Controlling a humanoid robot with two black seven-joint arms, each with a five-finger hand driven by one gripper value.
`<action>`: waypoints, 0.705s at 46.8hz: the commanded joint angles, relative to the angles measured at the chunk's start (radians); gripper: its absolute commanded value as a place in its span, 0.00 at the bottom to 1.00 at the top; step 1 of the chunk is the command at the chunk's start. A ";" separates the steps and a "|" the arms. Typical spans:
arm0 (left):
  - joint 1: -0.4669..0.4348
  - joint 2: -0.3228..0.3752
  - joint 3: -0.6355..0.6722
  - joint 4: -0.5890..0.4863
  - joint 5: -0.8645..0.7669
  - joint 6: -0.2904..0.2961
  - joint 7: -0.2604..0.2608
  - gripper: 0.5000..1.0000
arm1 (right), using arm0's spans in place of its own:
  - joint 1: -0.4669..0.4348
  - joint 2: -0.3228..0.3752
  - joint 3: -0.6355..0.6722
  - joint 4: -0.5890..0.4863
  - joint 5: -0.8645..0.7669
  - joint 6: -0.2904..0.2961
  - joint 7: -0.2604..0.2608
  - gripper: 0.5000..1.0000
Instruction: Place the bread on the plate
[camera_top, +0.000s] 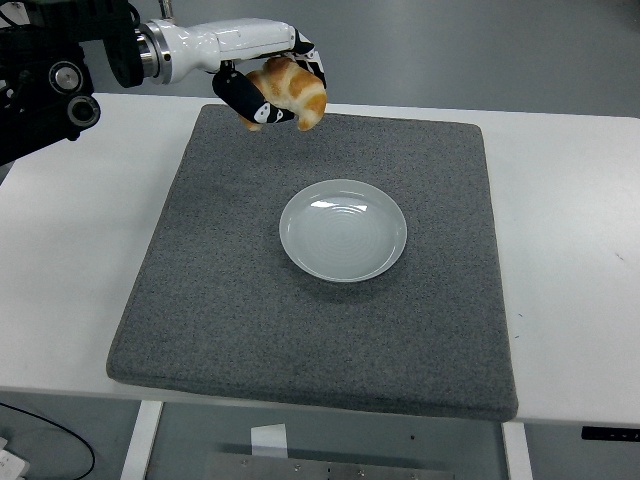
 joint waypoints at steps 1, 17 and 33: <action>0.000 -0.020 0.000 0.007 0.002 0.002 0.000 0.00 | 0.000 0.000 0.000 0.000 0.000 0.000 0.001 0.86; 0.011 -0.098 0.003 0.054 0.008 0.002 0.000 0.00 | 0.000 0.000 0.000 0.000 0.000 0.000 0.001 0.86; 0.057 -0.199 0.017 0.125 0.023 0.003 0.000 0.00 | 0.000 0.000 0.000 0.000 0.000 0.000 -0.001 0.86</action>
